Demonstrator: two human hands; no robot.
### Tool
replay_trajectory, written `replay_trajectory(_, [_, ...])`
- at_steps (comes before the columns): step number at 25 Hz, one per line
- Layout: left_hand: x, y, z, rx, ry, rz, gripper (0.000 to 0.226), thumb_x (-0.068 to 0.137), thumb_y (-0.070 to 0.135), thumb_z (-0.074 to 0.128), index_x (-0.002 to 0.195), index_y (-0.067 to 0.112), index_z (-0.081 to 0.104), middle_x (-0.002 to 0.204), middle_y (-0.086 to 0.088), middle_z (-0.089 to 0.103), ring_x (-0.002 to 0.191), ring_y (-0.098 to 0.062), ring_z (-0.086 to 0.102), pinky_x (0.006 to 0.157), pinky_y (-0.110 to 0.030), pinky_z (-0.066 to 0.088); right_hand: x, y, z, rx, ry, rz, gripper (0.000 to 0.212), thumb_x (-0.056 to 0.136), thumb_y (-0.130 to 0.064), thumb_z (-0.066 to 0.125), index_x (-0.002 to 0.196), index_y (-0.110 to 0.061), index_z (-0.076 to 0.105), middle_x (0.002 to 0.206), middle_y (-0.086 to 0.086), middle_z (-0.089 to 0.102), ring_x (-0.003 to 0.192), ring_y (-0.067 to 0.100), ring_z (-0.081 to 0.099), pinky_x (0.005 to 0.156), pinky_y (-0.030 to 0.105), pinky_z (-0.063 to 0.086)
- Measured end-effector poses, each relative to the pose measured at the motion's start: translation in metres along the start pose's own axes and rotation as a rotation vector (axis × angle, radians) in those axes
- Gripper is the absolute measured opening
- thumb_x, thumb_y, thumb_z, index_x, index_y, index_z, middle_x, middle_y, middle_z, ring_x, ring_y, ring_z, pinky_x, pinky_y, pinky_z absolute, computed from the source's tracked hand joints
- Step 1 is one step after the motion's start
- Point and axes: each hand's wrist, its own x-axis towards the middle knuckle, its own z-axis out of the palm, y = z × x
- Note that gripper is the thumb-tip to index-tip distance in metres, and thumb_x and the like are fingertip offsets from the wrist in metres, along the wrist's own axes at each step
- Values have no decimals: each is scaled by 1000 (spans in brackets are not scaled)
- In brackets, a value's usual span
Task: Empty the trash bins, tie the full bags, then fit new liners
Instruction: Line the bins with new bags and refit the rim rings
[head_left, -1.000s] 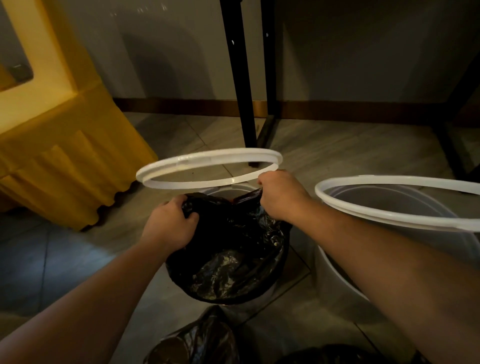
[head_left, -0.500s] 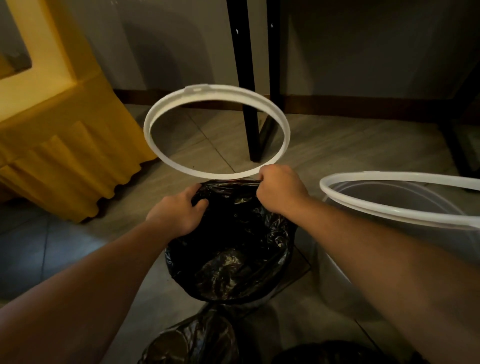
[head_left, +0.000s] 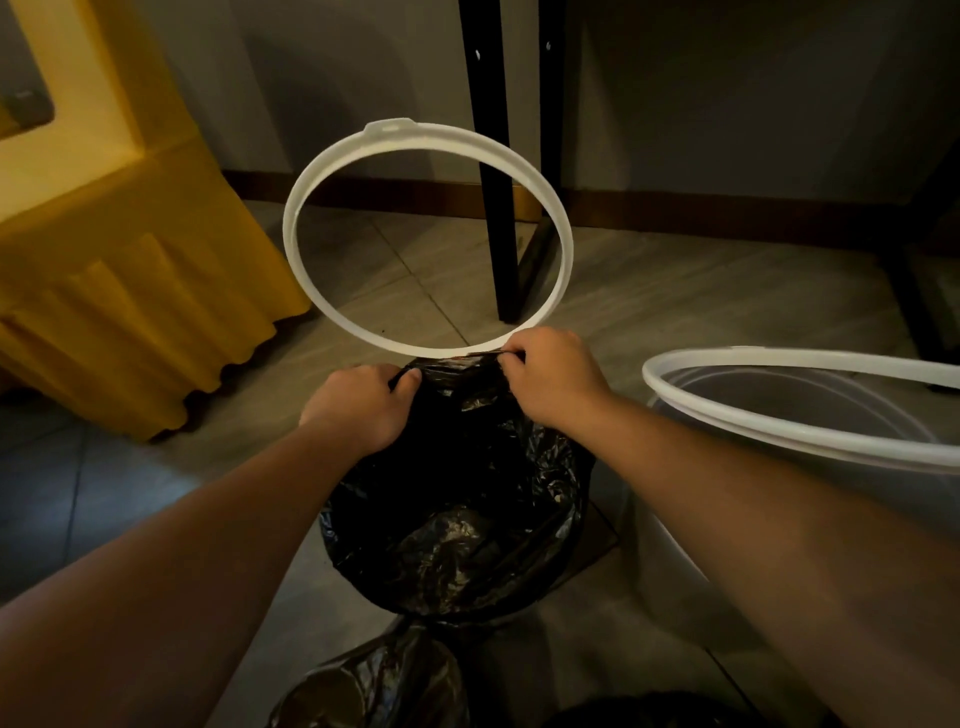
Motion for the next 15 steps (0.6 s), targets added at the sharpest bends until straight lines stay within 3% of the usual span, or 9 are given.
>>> replay_trajectory(2, [4,1,4,-72,5,-41,53,106,64,35,99,30,75,91,3,70,93,-24,65,71,-35,49,6,3,1,101,3,110,40,102,-26,61,67,-7,68,67,10,65,63,26,62,58,33,44])
replay_trajectory(4, [10,2,6,-127,17,-103,57,104,66,38,85,27,74,81,4,68,85,-20,64,63,-31,44,12,6,1,212,-13,228,41,98,-26,67,65,-3,67,65,11,66,62,25,61,59,32,47])
replay_trajectory(7, [20,2,6,-131,32,-156,62,101,69,42,73,21,72,76,0,69,77,-19,64,58,-29,41,22,6,3,350,-42,424,18,91,-26,72,86,-10,79,86,7,76,82,24,72,66,29,56])
replay_trajectory(10, [30,5,5,-152,-3,-207,64,96,72,45,73,19,73,79,-1,70,74,-17,62,56,-29,40,28,8,4,419,-39,559,21,93,-26,67,108,-12,74,105,8,74,89,27,70,59,27,49])
replay_trajectory(12, [37,8,5,-183,-40,-278,65,93,76,46,91,18,76,99,-5,73,82,-19,63,63,-31,45,30,8,5,504,-40,649,28,93,-25,66,117,-11,69,110,9,72,92,28,70,64,30,54])
replay_trajectory(15, [44,14,6,-276,-76,-423,86,90,79,49,141,11,61,140,-12,63,116,-32,63,93,-41,52,31,8,7,562,-68,706,29,95,-25,63,120,-11,68,106,7,72,88,24,69,68,30,55])
